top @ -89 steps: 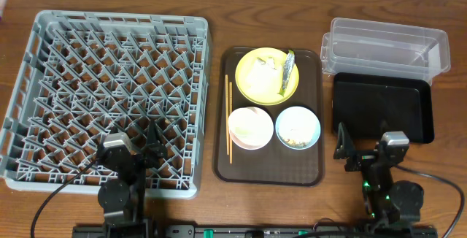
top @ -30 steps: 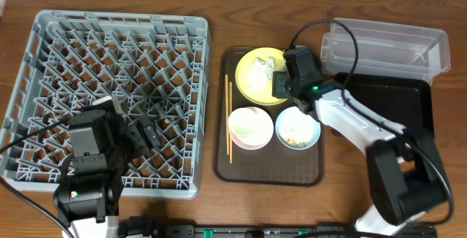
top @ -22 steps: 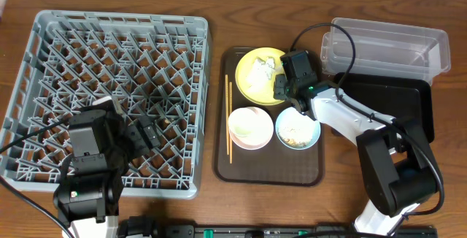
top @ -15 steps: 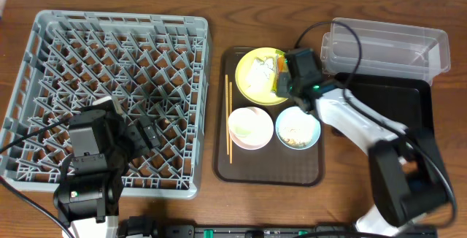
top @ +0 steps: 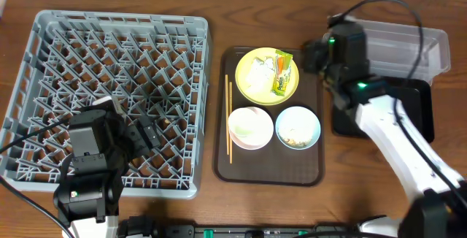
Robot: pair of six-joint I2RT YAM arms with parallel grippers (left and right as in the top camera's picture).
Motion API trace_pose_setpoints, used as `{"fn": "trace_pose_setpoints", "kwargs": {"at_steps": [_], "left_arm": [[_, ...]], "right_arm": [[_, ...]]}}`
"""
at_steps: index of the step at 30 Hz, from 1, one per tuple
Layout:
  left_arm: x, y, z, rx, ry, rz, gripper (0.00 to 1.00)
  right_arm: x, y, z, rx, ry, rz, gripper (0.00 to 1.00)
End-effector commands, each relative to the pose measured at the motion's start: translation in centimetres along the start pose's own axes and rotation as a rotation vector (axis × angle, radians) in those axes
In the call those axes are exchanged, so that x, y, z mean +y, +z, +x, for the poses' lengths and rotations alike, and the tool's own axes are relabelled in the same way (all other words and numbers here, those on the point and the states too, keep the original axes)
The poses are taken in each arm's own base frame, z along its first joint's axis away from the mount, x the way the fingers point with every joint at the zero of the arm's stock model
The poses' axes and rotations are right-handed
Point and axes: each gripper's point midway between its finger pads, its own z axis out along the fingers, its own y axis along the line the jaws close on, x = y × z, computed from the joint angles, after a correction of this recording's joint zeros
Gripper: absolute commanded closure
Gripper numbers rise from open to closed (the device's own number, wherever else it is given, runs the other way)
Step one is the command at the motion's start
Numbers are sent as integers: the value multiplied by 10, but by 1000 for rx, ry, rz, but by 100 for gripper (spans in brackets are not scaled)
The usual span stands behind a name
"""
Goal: Sort waste into correct bins and load items into the dishwasher
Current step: 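Reach the right gripper to the yellow plate and grasp the snack wrapper, then carry the wrapper right and drop it into the clear bin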
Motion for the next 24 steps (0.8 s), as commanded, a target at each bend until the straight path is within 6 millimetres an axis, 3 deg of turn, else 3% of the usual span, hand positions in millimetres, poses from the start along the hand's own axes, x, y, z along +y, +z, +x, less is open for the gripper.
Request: {"fn": "trace_pose_setpoints", "kwargs": {"at_steps": [1,9,17,19,24], "left_arm": [[-3,-4,-5,-13,4,6,5],[-3,-4,-3,-9,4,5,5],[-2,-4,-1,2,3,2,5],[-2,-4,-1,2,3,1,5],[-2,-4,-1,2,3,1,5]], "right_arm": [[17,28,44,127,-46,-42,40],[11,84,105,210,-125,67,31],[-16,110,136,243,-133,189,28],[-18,115,140,244,-124,193,36],[-16,117,146,264,-107,178,82]]}}
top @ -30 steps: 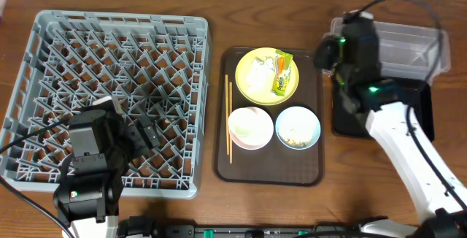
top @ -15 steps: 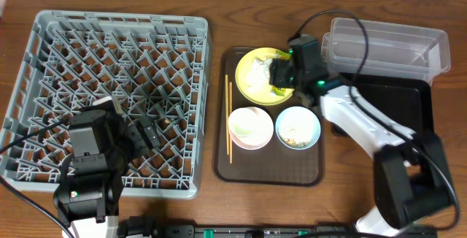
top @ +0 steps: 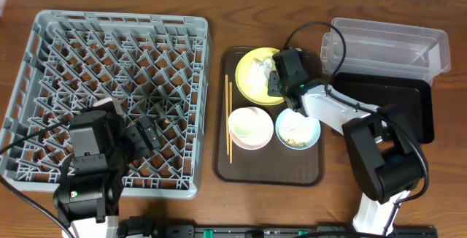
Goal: Sort waste into correct bins and load items into the dishwasher
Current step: 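Carry the wrapper right and drop it into the clear bin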
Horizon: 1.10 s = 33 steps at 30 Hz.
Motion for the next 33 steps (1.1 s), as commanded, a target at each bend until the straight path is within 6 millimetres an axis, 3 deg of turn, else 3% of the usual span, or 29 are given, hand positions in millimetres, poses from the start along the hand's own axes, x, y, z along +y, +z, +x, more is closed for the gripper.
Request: {"fn": "trace_pose_setpoints", "kwargs": {"at_steps": [1,3,6,11,15,18,21,24,28,30,33], "left_arm": [[-3,-5,-5,-17,5,8,5],[-3,-5,-5,-17,5,8,5],[-3,-5,-5,-17,5,8,5],[-3,-5,-5,-17,5,7,5],[-3,-5,-5,-17,5,8,5],[-3,-5,-5,-17,5,8,5],[-3,-5,-5,-17,5,8,5],[-3,-5,-5,-17,5,8,5],[-3,-5,-5,-17,5,8,5],[-3,-5,-5,-17,5,8,5],[-3,-5,-5,-17,5,8,5]], "right_arm": [[1,5,11,27,14,-2,90],[6,2,11,36,14,-25,99],[6,-11,2,21,20,-32,99],[-4,-61,-44,-98,16,-36,99],[-35,-116,-94,-263,90,13,99],[-71,-157,-125,-384,175,69,99],[-119,-183,-140,-459,332,156,99],[-161,-188,-145,-490,484,208,99],[-201,-178,-143,-483,616,248,99],[-215,-170,-140,-475,665,264,98],[-227,-157,-141,-471,691,263,85]]}}
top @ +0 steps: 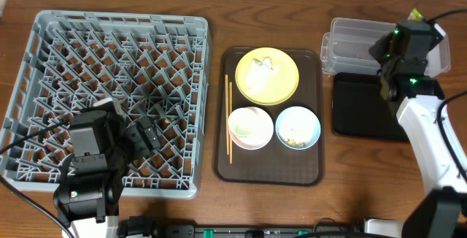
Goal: Sort waste into correct bins and load items into the dishwasher
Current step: 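Carry the wrapper right and drop it into the clear bin, then move the right gripper back to the plate and grasp the tissue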
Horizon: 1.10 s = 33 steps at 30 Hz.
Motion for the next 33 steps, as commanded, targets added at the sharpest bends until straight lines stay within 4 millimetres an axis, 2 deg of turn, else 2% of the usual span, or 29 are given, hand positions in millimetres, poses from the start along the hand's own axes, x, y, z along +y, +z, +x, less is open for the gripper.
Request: {"fn": "trace_pose_setpoints", "kwargs": {"at_steps": [1,6,11,13,15,17,20,21,24,26,28,30,33], "left_arm": [[-3,-5,-6,-17,5,8,5],[-3,-5,-5,-17,5,8,5],[-3,-5,-5,-17,5,7,5],[-3,-5,-5,-17,5,7,5],[-3,-5,-5,-17,5,8,5],[-3,-5,-5,-17,5,7,5],[-3,-5,-5,-17,5,7,5],[-3,-5,-5,-17,5,7,5],[-3,-5,-5,-17,5,7,5],[-3,-4,-5,-14,5,6,5],[-3,-4,-4,-11,4,5,5],[-3,-4,-4,-10,4,5,5],[-3,-4,-4,-10,4,5,5]], "right_arm": [[-7,17,4,19,64,3,81],[5,30,5,26,68,-65,51],[17,29,5,35,18,-128,39],[22,28,8,55,-6,-157,36],[34,25,17,99,-38,-223,39],[62,14,37,189,-120,-383,46],[88,-5,67,286,-236,-535,47],[94,-10,78,314,-270,-562,41],[109,-26,111,376,-393,-617,37],[120,-37,130,388,-479,-648,28],[133,-48,147,377,-567,-672,18],[144,-57,161,356,-643,-687,3],[158,-71,183,337,-735,-700,1]]}}
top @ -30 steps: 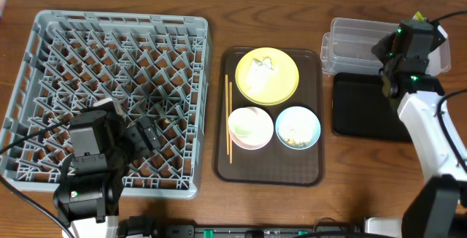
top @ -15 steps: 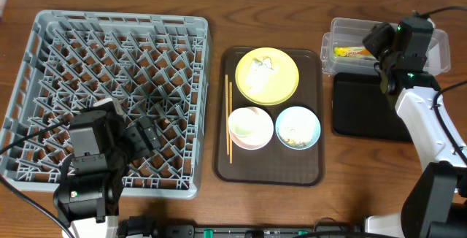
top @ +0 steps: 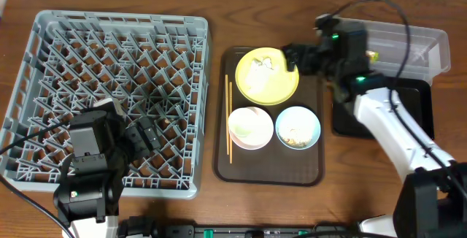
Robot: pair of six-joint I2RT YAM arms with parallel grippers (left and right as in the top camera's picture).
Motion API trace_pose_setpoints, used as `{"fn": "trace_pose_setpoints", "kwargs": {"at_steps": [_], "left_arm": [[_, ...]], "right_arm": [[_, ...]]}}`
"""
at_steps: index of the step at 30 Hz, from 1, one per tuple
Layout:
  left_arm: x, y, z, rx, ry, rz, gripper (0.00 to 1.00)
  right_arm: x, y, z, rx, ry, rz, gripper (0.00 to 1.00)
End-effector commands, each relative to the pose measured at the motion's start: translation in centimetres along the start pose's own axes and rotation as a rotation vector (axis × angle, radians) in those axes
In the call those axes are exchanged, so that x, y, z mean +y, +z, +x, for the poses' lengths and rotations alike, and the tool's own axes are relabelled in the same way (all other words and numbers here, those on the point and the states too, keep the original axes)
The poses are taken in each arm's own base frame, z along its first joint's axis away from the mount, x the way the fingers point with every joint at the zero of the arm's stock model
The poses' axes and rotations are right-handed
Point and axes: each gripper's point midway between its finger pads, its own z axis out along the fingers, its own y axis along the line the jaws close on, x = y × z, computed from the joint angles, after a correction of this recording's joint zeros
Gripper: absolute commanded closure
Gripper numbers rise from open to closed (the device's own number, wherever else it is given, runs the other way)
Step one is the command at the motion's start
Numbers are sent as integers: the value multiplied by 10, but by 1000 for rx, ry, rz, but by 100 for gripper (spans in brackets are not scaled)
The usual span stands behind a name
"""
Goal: Sort waste into correct bins and load items into the dishwasher
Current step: 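Move the right gripper back to the plate and grasp the tissue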
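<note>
On the brown tray (top: 270, 169) sit a yellow plate (top: 273, 85) with crumpled white paper (top: 257, 70), a white bowl (top: 250, 127), a blue bowl (top: 298, 127) with food scraps, and chopsticks (top: 228, 117). My right gripper (top: 292, 57) hovers at the plate's right edge, fingers apart and empty. A green-yellow packet (top: 372, 54) lies in the clear bin (top: 408, 37). My left gripper (top: 144, 134) rests open over the grey dish rack (top: 109, 48).
A black bin (top: 416, 114) lies in front of the clear bin at the right. The rack fills the left half of the table. The right arm's cable arcs over the clear bin. Bare wood separates rack and tray.
My right gripper was over the clear bin's far right corner with the packet in it. Now it is back at the yellow plate, empty, and the packet lies in the clear bin. Left arm unchanged.
The packet first lay on the yellow plate with my right gripper beside it. Then the gripper was down on the plate at the packet. Then the packet was gone from the plate and held over the clear bin. Now it lies in that bin.
</note>
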Motion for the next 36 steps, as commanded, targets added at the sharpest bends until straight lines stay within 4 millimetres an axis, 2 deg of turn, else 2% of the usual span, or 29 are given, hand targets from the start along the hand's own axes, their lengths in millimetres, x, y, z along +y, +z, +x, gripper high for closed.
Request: {"fn": "trace_pose_setpoints", "kwargs": {"at_steps": [1,4,6,13,17,19,22,28,31,36], "left_arm": [[-3,-5,-5,-15,5,7,5],[-3,-5,-5,-15,5,7,5],[-3,-5,-5,-15,5,7,5],[-3,-5,-5,-15,5,7,5],[-3,-5,-5,-15,5,7,5],[-3,-5,-5,-15,5,7,5],[-3,-5,-5,-15,5,7,5],[-3,-5,-5,-15,5,7,5],[-3,-5,-5,-15,5,7,5],[-3,-5,-5,-14,5,7,5]], "right_arm": [[25,9,12,17,-167,10,1],[35,16,27,52,-211,32,1],[37,17,29,74,-223,61,1],[49,1,-14,171,-235,121,1],[51,6,-23,290,-234,147,1],[55,14,-20,335,-226,131,1],[71,24,-12,360,-212,35,1],[63,49,-5,360,-168,62,8],[55,66,11,400,-120,83,8],[45,96,54,509,-106,108,13]]}}
